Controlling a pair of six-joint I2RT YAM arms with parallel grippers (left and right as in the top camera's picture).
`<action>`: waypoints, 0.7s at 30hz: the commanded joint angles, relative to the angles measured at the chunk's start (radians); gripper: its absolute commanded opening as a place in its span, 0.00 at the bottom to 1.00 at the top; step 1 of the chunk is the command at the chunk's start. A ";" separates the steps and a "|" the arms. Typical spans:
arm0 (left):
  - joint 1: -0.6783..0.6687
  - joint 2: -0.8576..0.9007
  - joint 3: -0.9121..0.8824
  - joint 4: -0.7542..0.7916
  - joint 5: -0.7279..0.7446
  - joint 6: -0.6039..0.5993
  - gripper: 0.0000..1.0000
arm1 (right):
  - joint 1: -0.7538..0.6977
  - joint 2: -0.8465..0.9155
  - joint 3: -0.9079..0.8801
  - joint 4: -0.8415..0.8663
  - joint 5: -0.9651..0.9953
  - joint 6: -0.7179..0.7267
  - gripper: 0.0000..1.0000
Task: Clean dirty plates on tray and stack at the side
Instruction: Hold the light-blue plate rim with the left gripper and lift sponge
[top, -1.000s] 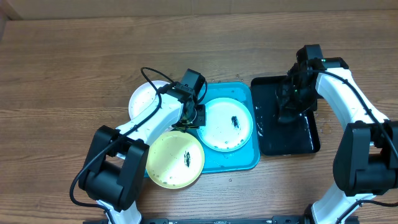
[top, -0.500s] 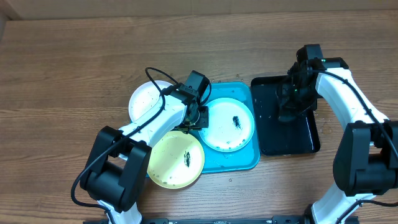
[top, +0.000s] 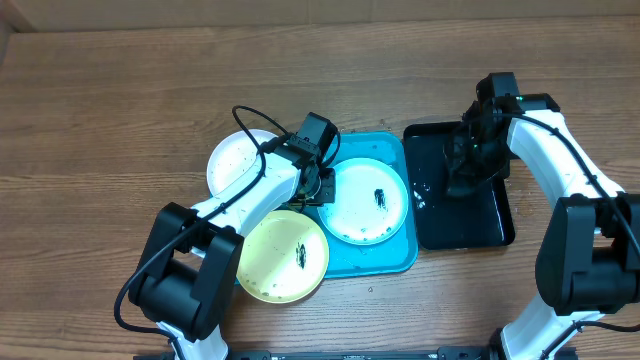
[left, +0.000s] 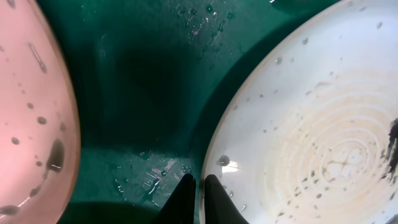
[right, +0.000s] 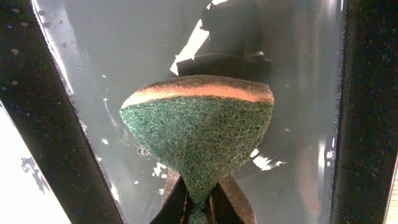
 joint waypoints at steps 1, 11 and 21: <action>-0.003 0.017 0.002 0.007 -0.037 -0.019 0.12 | 0.005 -0.006 0.009 0.004 -0.005 0.000 0.04; -0.005 0.019 -0.009 0.016 -0.039 -0.051 0.04 | 0.005 -0.006 0.015 0.002 -0.005 0.000 0.04; -0.005 0.019 -0.016 0.016 -0.073 -0.051 0.12 | 0.005 -0.006 0.030 -0.004 -0.004 0.000 0.04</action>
